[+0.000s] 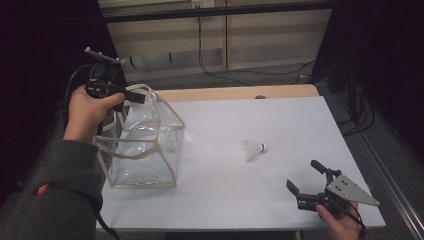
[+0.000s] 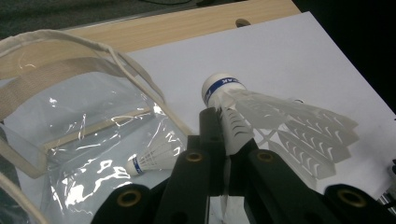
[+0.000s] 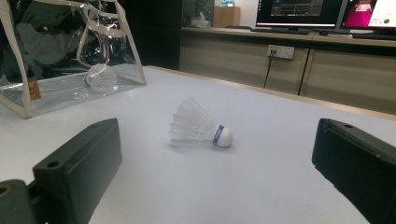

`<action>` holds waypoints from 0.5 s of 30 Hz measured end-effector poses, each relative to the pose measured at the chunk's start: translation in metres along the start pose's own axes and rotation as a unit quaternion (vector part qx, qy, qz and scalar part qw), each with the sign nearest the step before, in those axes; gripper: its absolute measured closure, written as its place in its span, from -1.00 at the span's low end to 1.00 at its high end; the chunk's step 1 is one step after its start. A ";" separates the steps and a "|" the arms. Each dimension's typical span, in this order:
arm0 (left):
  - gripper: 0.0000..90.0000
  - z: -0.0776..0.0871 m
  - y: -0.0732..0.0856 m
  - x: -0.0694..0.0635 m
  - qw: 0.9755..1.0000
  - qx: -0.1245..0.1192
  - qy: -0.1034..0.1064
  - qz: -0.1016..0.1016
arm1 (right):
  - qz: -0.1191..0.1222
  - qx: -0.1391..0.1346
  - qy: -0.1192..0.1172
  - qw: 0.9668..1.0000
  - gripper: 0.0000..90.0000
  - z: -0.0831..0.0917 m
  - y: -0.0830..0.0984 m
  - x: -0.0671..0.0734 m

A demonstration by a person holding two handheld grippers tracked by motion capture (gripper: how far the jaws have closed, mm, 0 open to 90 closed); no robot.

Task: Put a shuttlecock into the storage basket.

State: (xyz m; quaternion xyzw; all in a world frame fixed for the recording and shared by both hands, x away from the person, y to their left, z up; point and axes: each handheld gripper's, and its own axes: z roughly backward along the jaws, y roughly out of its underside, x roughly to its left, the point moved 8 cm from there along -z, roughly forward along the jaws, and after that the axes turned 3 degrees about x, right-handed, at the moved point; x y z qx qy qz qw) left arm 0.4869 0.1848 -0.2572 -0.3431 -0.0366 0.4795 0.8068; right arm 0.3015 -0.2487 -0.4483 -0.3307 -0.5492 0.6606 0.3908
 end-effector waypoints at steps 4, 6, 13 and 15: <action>0.99 0.000 0.000 0.002 1.000 -0.001 -0.002 0.000 | -0.001 0.000 0.000 1.000 -0.97 0.000 0.000 0.000; 0.99 0.000 0.000 0.003 1.000 -0.001 -0.004 0.000 | -0.001 0.000 0.000 1.000 -0.97 0.000 0.000 0.000; 0.98 0.000 -0.001 0.010 1.000 -0.005 -0.010 0.003 | 0.000 0.000 -0.001 1.000 -0.97 0.000 0.000 0.000; 0.98 0.000 -0.001 0.012 1.000 -0.007 -0.011 0.008 | 0.000 0.001 0.000 1.000 -0.97 0.000 0.000 0.000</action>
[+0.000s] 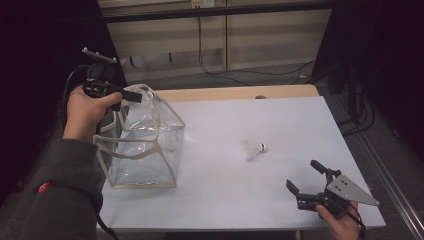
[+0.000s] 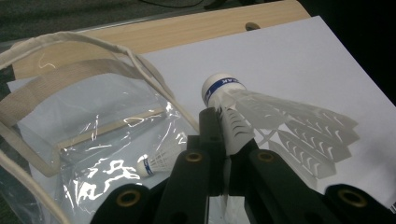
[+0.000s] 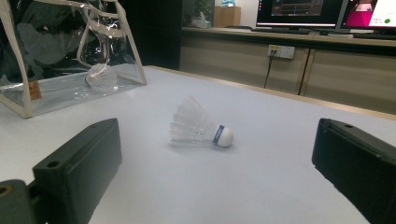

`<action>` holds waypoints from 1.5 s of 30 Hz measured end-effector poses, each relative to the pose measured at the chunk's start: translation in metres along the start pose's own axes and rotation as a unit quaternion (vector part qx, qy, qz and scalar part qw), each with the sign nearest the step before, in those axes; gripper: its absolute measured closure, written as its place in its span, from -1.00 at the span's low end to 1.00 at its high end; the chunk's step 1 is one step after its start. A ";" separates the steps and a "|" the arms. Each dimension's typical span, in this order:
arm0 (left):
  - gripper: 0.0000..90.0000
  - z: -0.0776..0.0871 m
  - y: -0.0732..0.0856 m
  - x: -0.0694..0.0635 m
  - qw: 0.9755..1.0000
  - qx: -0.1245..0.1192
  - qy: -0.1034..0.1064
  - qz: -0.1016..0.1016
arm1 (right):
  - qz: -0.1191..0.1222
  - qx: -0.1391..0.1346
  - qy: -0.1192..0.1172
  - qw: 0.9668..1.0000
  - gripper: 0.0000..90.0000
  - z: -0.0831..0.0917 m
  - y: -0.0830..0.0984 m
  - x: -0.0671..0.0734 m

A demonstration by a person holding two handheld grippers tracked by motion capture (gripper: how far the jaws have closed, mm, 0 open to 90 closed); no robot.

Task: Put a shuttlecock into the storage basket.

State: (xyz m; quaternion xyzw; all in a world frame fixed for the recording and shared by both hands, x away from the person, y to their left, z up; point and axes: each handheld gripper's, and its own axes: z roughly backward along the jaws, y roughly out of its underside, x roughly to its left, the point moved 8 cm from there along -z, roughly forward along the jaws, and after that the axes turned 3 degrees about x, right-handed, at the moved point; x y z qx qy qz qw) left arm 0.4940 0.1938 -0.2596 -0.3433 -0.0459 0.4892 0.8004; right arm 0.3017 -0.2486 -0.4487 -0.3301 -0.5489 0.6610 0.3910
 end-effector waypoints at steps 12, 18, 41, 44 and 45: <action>0.98 -0.001 0.002 0.012 1.000 0.002 -0.017 0.007 | 0.000 -0.001 -0.001 1.000 -0.97 0.000 0.000 0.001; 0.98 -0.002 0.006 0.020 0.999 0.002 -0.028 0.017 | 0.000 0.001 -0.001 1.000 -0.97 0.000 0.000 0.000; 0.98 -0.015 0.018 0.042 0.998 0.013 -0.057 0.028 | 0.000 0.002 -0.001 1.000 -0.97 0.000 0.000 0.001; 0.98 -0.017 0.020 0.044 0.998 0.014 -0.059 0.031 | 0.001 0.002 -0.001 1.000 -0.97 0.000 0.000 0.001; 0.98 -0.018 0.020 0.045 0.998 0.014 -0.060 0.032 | 0.001 0.001 -0.001 1.000 -0.97 0.000 0.000 0.000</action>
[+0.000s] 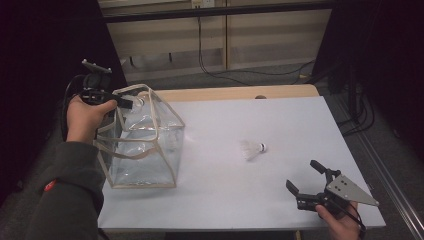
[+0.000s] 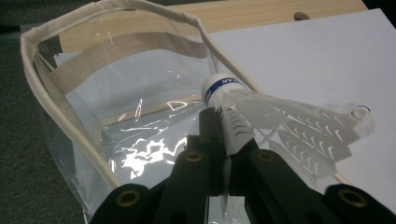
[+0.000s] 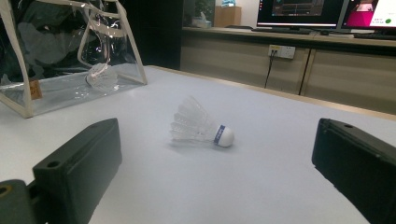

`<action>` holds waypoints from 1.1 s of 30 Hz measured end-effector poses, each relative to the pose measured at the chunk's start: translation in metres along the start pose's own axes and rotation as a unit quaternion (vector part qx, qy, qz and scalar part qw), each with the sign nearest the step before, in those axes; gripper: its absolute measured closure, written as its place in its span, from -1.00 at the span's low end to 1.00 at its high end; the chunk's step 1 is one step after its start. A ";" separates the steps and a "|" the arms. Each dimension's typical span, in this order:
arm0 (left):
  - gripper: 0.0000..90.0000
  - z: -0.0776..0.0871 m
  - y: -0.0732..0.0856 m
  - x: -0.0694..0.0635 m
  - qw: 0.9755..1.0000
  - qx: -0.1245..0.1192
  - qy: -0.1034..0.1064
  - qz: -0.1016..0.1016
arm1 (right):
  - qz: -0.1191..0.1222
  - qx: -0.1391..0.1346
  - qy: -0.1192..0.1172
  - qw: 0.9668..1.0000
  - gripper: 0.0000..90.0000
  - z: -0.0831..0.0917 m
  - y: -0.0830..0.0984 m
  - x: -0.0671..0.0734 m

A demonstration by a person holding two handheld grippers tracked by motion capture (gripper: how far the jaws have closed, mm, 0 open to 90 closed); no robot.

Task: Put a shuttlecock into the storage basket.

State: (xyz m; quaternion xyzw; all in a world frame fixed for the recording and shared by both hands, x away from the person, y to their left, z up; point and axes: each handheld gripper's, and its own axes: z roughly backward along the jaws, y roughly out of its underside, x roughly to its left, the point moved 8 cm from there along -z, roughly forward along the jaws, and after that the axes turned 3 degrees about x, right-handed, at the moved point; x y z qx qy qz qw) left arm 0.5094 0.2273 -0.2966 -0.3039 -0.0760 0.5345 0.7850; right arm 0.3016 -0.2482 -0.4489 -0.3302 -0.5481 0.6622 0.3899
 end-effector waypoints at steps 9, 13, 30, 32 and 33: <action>0.97 -0.002 0.002 0.007 1.000 -0.002 -0.008 0.006 | 0.000 0.001 -0.001 1.000 -0.97 0.000 0.000 0.000; 0.98 -0.004 0.003 0.009 1.000 -0.002 -0.008 0.007 | 0.000 0.002 0.000 1.000 -0.97 0.000 0.000 0.000; 0.90 -0.008 0.002 0.015 1.000 -0.008 -0.017 0.011 | 0.001 0.003 -0.002 1.000 -0.96 0.000 0.001 0.001; 0.90 -0.008 0.002 0.015 1.000 -0.007 -0.017 0.011 | 0.000 0.003 -0.001 1.000 -0.96 0.000 0.001 0.001; 0.89 -0.008 0.002 0.015 1.000 -0.006 -0.016 0.010 | 0.001 0.003 -0.002 1.000 -0.96 0.000 0.001 0.001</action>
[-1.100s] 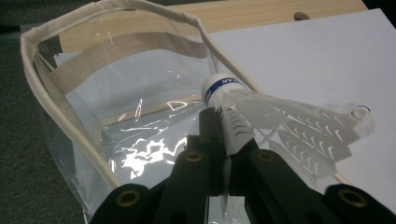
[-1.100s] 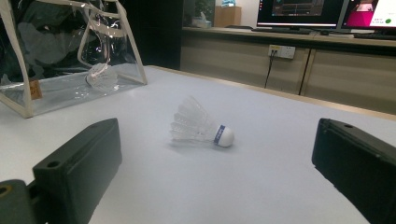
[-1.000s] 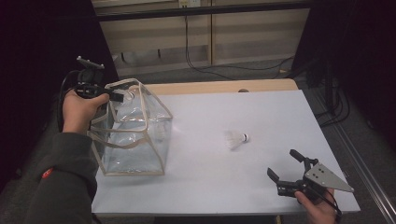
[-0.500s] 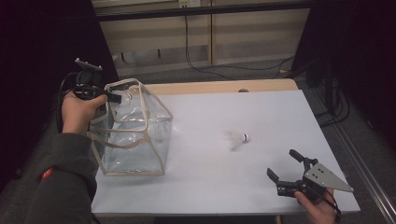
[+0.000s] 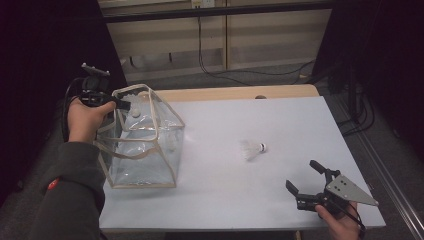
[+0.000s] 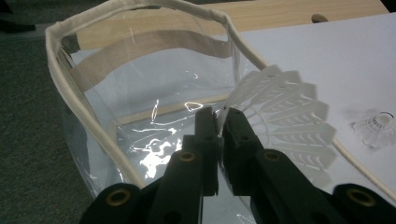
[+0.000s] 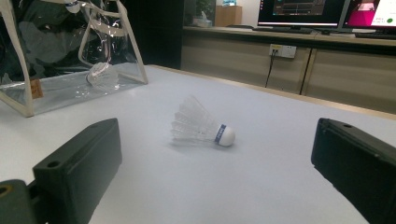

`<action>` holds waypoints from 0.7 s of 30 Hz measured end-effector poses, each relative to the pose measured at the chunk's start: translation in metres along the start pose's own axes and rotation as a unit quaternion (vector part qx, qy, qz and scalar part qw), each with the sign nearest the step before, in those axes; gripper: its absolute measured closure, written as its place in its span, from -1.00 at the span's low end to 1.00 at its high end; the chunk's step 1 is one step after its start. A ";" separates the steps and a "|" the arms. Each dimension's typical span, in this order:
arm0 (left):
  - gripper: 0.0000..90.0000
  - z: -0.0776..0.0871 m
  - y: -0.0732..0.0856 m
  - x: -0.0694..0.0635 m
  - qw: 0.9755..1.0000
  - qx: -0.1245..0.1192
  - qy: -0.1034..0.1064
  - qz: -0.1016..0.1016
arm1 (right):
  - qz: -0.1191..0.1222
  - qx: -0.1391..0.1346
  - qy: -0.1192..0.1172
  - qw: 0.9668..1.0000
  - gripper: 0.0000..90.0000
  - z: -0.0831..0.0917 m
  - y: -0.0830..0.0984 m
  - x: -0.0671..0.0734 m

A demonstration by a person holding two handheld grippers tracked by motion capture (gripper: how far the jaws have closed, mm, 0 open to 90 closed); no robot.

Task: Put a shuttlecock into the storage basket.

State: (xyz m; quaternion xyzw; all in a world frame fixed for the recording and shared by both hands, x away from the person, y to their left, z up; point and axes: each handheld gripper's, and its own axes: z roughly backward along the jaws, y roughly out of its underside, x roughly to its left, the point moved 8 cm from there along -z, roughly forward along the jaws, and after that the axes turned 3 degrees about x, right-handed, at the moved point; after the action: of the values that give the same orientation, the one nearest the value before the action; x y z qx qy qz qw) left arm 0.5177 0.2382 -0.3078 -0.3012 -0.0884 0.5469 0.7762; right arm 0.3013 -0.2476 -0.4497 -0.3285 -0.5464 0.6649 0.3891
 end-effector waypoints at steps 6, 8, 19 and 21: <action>0.80 0.000 -0.002 -0.001 1.000 -0.010 0.000 0.005 | -0.001 -0.001 -0.001 1.000 -0.96 0.000 0.000 0.000; 0.75 0.000 -0.002 -0.001 1.000 -0.012 0.000 0.005 | -0.001 -0.001 -0.001 1.000 -0.96 -0.001 0.000 0.000; 0.67 0.003 -0.002 -0.011 1.000 -0.007 0.025 -0.001 | -0.001 -0.001 -0.001 1.000 -0.96 -0.001 0.000 0.000; 0.63 0.003 -0.003 -0.014 1.000 -0.009 0.027 -0.002 | -0.002 -0.001 0.000 1.000 -0.96 -0.001 0.000 0.000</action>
State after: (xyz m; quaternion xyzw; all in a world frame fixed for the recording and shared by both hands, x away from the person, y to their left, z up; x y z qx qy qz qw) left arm 0.5131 0.2263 -0.3009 -0.3223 -0.0727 0.5360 0.7769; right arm 0.3017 -0.2471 -0.4501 -0.3278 -0.5478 0.6638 0.3896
